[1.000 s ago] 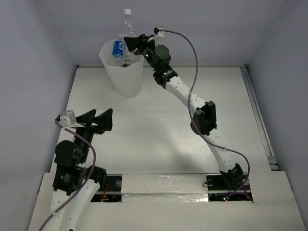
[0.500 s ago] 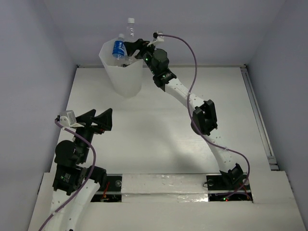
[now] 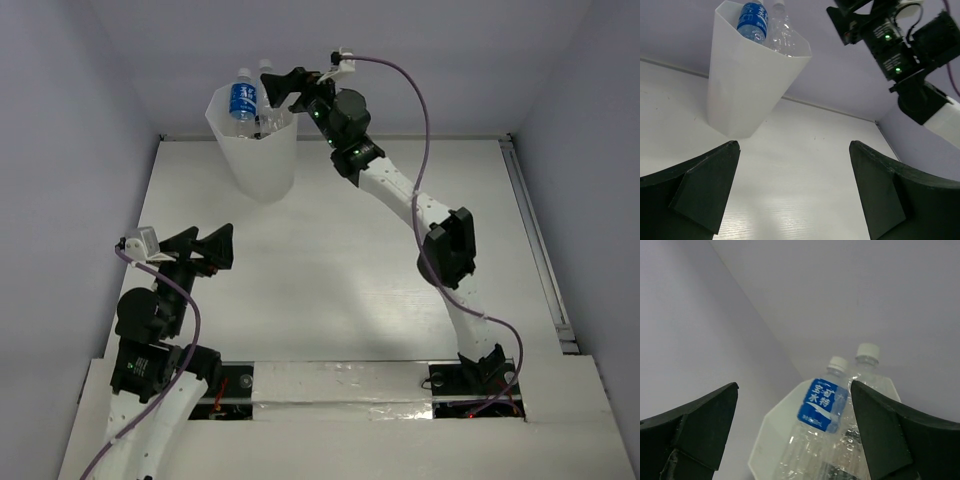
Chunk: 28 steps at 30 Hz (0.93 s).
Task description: Put the plastic bottles in the bin
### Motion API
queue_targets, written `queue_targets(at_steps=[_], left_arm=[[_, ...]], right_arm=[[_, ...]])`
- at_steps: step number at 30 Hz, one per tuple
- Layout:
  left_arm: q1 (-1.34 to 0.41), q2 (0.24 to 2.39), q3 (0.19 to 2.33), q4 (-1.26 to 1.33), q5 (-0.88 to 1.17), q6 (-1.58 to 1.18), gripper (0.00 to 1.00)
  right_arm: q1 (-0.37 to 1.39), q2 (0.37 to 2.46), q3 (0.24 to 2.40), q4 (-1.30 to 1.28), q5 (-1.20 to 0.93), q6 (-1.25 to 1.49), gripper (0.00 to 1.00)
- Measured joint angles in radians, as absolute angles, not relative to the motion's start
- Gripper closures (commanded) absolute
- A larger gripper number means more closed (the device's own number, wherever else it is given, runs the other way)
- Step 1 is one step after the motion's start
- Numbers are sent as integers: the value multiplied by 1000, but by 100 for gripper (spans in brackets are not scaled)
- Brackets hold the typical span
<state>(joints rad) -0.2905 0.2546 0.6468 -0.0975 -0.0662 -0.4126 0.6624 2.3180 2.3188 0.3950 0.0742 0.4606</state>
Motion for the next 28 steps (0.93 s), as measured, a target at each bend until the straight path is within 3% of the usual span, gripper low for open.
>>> queue_targets(at_steps=[3,4,5,6,7,9,15,18,19,21,28], left_arm=[[-290,260,647,-101,-73,-412,9],[-290,262,647,-103,-76,-412,9],[-287,264,647,-104,-79,-412,8],[-285,266,647,-105,-80,-412,8],[-283,267,647,-108,-81,-412,8],[-280,268,647,-113,-88,-413,8],[-279,271,647,-125,-111,-418,7],[-279,284,648,-126,-115,-424,6],[-279,290,648,-128,-118,-426,6],[-279,305,653,-139,-128,-430,6],[-279,376,683,-186,-151,-453,8]], right_arm=[[662,2189,2166,425,76,448,0],[662,2143,2110,440,75,444,9],[662,2072,2008,469,73,436,21],[662,2010,1922,485,72,436,40],[662,1930,1808,522,69,429,77],[663,1765,1582,566,63,427,100],[663,1224,1043,645,62,419,99],[665,929,842,645,110,427,60],[665,862,801,641,128,425,33],[667,685,709,611,181,426,17],[667,359,603,445,353,375,15]])
